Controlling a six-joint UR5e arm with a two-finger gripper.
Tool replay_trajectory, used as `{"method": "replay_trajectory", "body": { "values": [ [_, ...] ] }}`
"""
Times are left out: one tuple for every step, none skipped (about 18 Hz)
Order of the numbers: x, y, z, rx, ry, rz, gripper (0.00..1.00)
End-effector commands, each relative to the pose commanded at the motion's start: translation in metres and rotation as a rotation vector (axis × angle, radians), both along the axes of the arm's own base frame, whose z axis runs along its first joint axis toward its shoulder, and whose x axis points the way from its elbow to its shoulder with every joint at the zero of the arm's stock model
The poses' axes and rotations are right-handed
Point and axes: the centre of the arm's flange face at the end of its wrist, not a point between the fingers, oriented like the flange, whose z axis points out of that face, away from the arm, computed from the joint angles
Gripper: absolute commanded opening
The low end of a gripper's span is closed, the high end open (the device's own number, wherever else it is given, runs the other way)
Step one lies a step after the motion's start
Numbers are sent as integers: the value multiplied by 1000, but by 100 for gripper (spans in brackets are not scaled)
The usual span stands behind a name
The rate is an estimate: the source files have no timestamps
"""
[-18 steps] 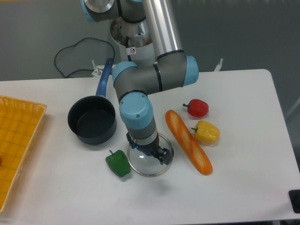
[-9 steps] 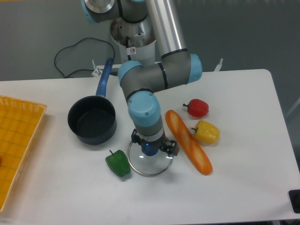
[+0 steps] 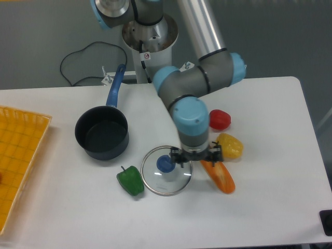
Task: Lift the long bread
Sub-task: 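Lower the open gripper over the middle of the bread loaf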
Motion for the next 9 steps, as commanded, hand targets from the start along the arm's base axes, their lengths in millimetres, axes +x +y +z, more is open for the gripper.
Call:
{"method": "replay_trajectory", "body": {
  "values": [
    [-1, 1, 0, 2, 3, 5, 100],
    [-3, 0, 0, 7, 1, 7, 100],
    [-9, -7, 0, 13, -5, 22, 100],
    [-17, -13, 1, 20, -4, 37, 100],
    [-19, -14, 1, 26, -6, 44, 100],
    [-21, -15, -1, 26, -10, 58, 100],
    [-26, -22, -4, 24, -14, 75, 100],
    [-31, -28, -9, 20, -20, 85, 100],
    [-34, -30, -11, 17, -21, 92, 100]
  ]
}}
